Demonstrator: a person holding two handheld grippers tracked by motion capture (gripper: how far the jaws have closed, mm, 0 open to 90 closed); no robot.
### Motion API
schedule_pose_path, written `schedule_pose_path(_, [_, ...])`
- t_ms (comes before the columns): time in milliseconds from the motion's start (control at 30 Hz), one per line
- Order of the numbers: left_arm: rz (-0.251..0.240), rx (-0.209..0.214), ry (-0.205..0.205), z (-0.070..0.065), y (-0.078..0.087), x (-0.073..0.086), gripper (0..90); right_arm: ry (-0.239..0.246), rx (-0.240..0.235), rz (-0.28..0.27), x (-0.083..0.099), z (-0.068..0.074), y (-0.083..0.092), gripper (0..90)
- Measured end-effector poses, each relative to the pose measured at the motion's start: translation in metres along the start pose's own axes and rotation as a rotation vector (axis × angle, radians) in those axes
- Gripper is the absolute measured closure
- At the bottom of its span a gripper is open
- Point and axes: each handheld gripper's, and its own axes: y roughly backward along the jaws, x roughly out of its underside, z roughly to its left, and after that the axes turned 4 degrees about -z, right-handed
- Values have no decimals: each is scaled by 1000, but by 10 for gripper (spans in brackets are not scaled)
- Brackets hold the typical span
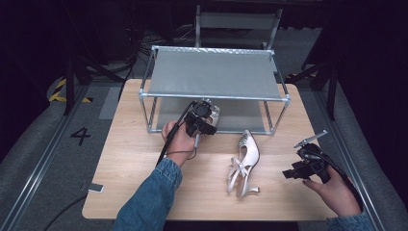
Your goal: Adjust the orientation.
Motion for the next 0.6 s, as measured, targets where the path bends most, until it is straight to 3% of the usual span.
schedule_pose_path(233, [-55,12,-17,-2,31,12,445,-1,-7,-1,-2,-1,-2,431])
schedule_pose_path(367, [-58,20,-13,-2,45,21,429,-1,-8,1,-3,0,-3,431])
schedule_pose_path(500, [-59,23,-41,-3,63,34,401,-1,-12,1,-5,-1,-4,431])
schedule_pose_path(600, [-51,15,-36,-4,67,39,396,0,-16,-1,-7,-2,-4,431])
